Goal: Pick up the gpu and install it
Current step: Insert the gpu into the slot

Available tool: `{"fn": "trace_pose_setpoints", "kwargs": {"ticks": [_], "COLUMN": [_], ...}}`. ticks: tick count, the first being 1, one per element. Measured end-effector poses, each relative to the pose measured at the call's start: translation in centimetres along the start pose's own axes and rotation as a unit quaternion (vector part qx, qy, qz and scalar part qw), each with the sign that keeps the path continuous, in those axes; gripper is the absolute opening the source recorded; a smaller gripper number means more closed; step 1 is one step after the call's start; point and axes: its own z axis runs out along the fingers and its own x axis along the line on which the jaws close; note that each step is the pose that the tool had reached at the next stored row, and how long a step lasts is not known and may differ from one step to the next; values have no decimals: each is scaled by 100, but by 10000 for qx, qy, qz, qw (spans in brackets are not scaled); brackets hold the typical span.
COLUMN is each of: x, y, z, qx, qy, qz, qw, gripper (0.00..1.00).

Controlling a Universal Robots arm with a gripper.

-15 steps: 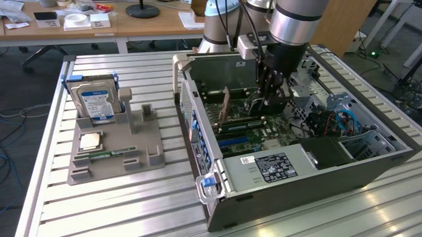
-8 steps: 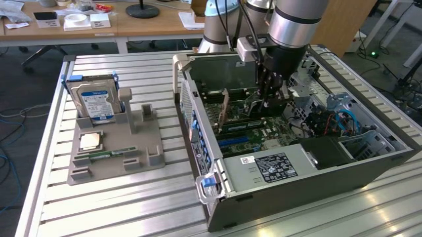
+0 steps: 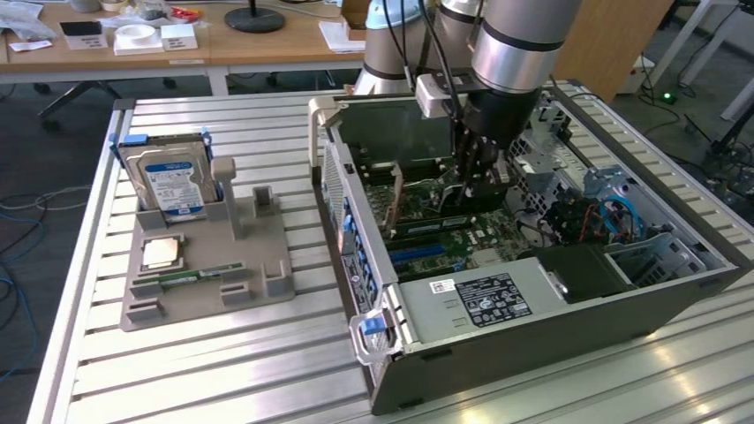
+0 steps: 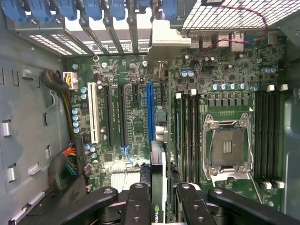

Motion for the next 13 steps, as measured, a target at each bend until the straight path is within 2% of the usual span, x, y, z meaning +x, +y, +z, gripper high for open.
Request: {"fn": "trace_pose_setpoints", "kwargs": {"ticks": [4,13], "x": [5,6], "y": [2,5], "z": [23,53], "qx": [0,1], "qy": [12,12], "qz": [2,2], "qw": [10000,10000], "gripper": [26,26]}}
